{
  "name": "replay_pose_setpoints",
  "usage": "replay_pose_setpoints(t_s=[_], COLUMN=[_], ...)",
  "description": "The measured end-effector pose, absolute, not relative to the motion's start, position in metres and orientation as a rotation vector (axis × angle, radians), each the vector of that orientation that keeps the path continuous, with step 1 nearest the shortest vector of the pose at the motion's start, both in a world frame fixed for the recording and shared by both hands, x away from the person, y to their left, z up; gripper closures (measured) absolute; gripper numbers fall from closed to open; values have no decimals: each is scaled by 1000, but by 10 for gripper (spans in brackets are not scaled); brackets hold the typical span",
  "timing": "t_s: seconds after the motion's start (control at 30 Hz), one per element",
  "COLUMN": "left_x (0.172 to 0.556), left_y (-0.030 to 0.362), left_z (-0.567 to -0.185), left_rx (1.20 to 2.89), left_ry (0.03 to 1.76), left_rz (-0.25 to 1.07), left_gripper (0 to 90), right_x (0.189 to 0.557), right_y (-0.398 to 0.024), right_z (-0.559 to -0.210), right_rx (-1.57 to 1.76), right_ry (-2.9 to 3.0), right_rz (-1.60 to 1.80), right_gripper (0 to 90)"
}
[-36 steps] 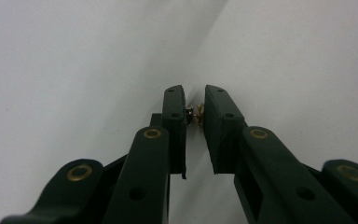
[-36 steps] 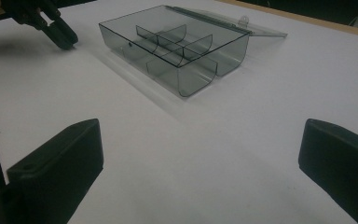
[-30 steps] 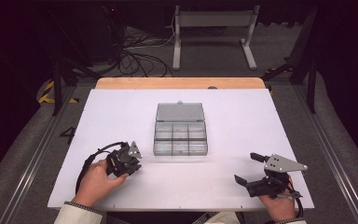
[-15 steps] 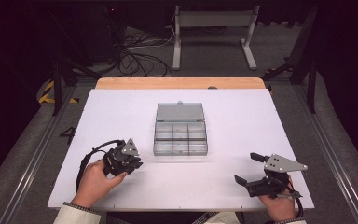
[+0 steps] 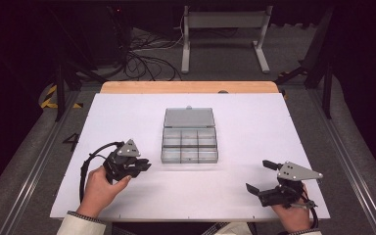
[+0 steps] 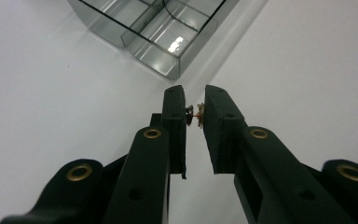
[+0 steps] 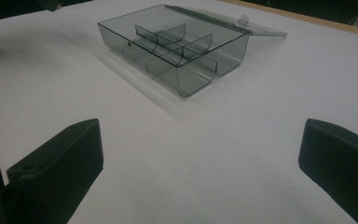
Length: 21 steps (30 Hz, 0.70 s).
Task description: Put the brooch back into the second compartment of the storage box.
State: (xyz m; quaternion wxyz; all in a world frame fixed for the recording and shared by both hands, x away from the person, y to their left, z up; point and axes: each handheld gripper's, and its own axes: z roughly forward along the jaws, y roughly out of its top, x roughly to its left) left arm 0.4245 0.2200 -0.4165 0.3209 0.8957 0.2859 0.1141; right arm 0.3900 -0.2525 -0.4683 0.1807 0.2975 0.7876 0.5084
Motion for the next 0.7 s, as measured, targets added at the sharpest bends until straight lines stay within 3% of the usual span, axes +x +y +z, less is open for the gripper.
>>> replay_pose_setpoints(t_s=[0.7], left_x=[434], left_y=[217], left_z=[-399], left_rx=[2178], left_ry=[750], left_rz=[285], left_gripper=[787], right_x=[390], right_y=[-253], right_z=[-469], right_rx=[842], right_ry=[2227], right_rz=[1440], right_gripper=[7])
